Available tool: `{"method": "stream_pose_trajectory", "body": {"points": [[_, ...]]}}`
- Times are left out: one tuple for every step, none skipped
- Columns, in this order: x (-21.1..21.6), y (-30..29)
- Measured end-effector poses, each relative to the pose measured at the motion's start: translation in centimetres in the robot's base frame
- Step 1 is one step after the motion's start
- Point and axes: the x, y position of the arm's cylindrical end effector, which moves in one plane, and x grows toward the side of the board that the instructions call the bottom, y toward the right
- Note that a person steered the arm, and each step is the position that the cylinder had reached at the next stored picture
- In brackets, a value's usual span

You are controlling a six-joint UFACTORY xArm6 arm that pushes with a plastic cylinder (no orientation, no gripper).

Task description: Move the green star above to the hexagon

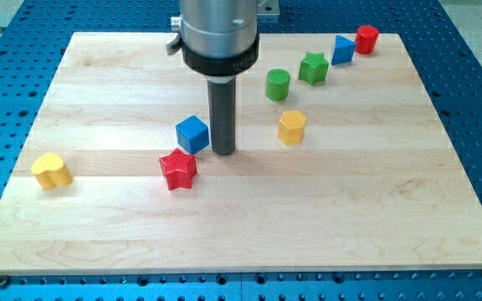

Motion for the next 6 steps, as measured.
{"method": "stream_pose_trajectory", "body": {"points": [[-2.9,2.8],[-3.9,10.8],[-0.9,12.9],[3.3,13.3],[-0.4,17.7],[-0.7,19.4]]}}
